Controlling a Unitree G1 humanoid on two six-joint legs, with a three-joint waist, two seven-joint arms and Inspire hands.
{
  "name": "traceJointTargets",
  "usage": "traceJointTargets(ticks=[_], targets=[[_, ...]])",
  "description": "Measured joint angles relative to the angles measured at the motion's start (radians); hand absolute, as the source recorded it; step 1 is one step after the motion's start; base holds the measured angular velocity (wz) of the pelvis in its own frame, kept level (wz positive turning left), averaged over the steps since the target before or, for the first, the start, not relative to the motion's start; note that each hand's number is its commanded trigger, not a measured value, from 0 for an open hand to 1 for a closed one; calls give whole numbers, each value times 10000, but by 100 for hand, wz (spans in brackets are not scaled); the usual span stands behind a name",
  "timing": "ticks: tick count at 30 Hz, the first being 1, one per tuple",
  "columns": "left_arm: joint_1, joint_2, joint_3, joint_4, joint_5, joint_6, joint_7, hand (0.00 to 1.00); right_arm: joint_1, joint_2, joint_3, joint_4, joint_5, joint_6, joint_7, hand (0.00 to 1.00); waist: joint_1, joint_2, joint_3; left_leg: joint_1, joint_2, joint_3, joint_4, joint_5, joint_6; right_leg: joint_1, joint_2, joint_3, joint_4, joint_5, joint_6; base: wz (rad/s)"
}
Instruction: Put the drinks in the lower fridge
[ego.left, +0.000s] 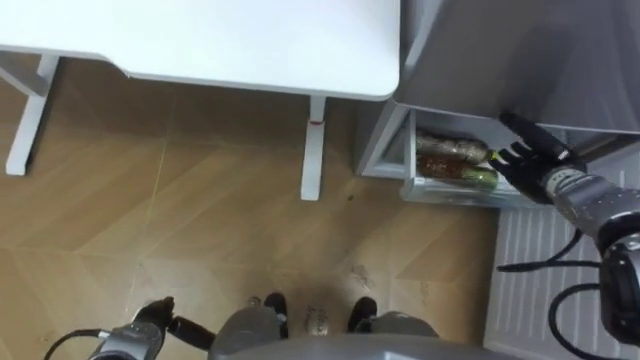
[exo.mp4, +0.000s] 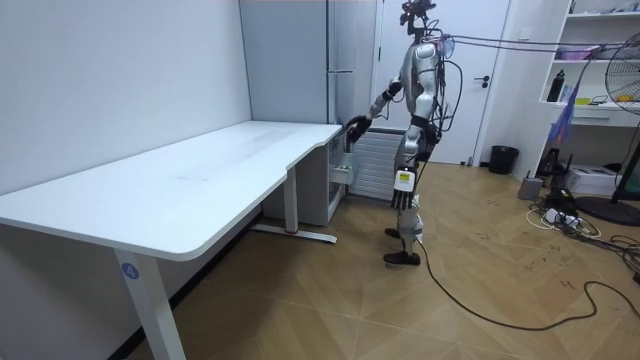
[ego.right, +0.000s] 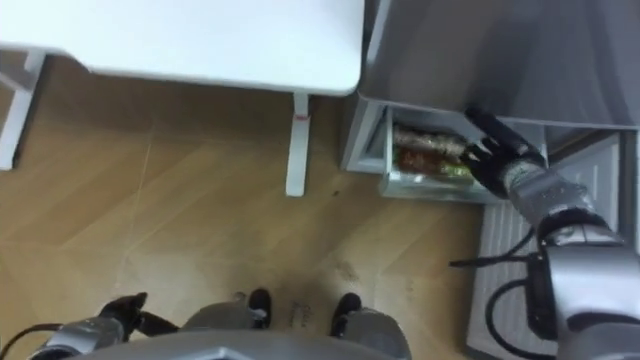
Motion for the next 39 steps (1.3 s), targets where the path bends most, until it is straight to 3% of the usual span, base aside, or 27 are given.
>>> traceJointTargets(ticks=[4, 7, 8, 12, 14, 19, 23, 28, 32, 39], targets=[[234, 41, 116, 3, -41, -168, 338, 0, 1416, -14, 3, -180, -428, -121, 218, 0, -8, -93, -71, 790, 132, 96, -223, -153, -116, 807, 200, 63, -380, -2, 1, -11], [485, -42, 455, 12, -233, -192, 437, 0, 2468, 102, -1, -882, -978, -135, 238, 0, 45, -48, -47, 1071, 245, 306, -294, -224, -193, 959, 343, 273, -448, -17, -44, -21], [632, -70, 505, 25, -217, -213, 555, 0, 2845, 233, 13, -1020, -1373, -219, 280, 0, 35, -5, -1, 1260, 291, 377, -325, -267, -235, 1139, 404, 340, -534, -13, -61, -27], [993, -75, 584, 35, -179, -300, 758, 0, 3930, 730, 23, -976, -2815, -333, 269, 0, -11, 89, 58, 1733, 400, 391, -399, -427, -328, 1678, 546, 370, -758, -108, -82, -5], [1311, -164, 947, 27, -162, -325, 806, 0, 4485, 989, 27, -988, -3855, -330, 243, 0, 91, 159, 48, 1949, 438, 500, -480, -484, -362, 1790, 583, 473, -741, -190, -88, -13], [1802, -331, 1676, 26, -84, -170, 834, 0, 4775, 1398, 24, -1079, -5333, -354, 111, 0, 148, 208, 54, 2103, 473, 649, -520, -549, -384, 1816, 612, 569, -741, -232, -93, -10], [1857, -444, 1695, 37, 96, -161, 862, 0, 4976, 1728, 22, -1039, -6016, -697, -97, 0, 189, 248, 91, 2252, 471, 620, -545, -604, -386, 1997, 618, 592, -756, -294, -61, 2], [1859, -614, 1656, 89, 142, -137, 1017, 0, 5393, 2064, 33, -890, -6481, -799, -621, 0, 187, 245, 78, 2454, 475, 642, -529, -703, -389, 2227, 634, 680, -759, -378, -25, -1], [1868, -787, 1655, 112, 227, -163, 1051, 0, 5636, 2343, 25, -289, -6293, -1028, -1085, 0, 20, 303, 87, 2607, 499, 749, -536, -786, -394, 2324, 669, 857, -757, -389, -14, -8], [1849, -916, 1670, 103, 821, -195, 1032, 0, 5849, 2679, -68, 193, -6031, -1079, -1254, 0, -282, 424, 96, 2684, 540, 887, -540, -820, -402, 2308, 723, 1064, -756, -387, -19, -8]])
